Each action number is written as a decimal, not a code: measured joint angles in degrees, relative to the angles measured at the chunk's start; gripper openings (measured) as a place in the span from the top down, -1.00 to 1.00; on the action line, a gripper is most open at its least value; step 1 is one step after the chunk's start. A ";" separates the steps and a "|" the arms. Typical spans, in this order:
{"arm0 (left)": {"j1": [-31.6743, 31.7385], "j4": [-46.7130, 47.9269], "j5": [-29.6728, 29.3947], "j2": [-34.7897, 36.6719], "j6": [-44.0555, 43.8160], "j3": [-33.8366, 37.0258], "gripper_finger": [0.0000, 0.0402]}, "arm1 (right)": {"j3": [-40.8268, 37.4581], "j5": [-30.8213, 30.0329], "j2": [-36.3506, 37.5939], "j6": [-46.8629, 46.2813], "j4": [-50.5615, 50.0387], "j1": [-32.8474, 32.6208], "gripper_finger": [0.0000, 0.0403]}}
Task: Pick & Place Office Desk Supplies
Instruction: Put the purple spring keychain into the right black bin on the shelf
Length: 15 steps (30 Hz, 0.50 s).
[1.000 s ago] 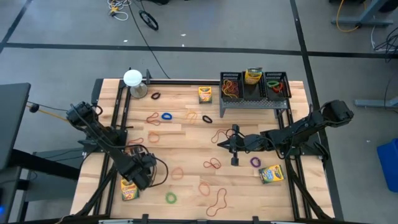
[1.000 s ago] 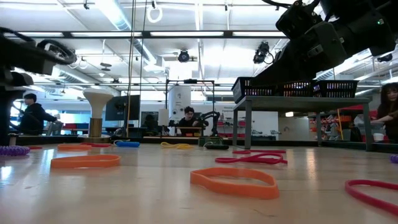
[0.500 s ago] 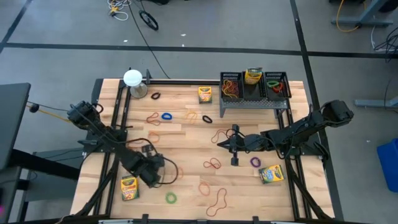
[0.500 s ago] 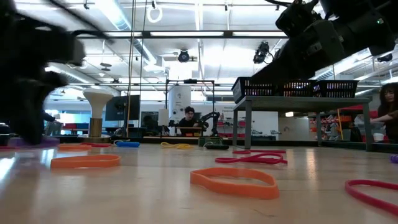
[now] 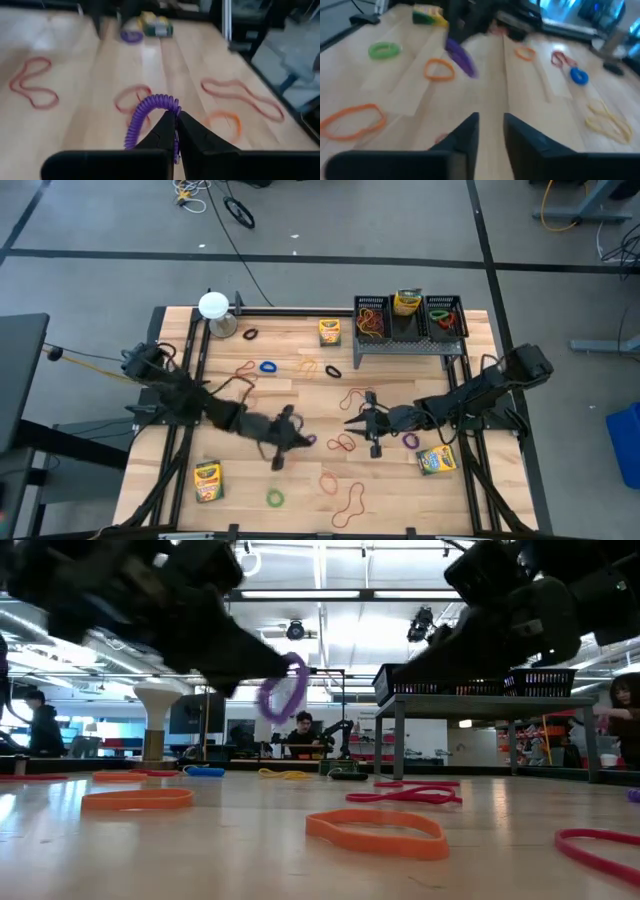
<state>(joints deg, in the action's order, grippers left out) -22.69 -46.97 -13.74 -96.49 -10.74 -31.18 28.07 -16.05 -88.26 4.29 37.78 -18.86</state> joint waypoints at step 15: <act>8.44 -9.02 16.46 -10.77 7.09 -6.94 0.94 | 7.82 6.11 -14.17 10.31 11.12 1.11 0.07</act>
<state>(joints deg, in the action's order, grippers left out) -14.25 -55.99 2.72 -107.26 -3.65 -38.11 35.88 -9.95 -102.42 14.61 48.90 -17.76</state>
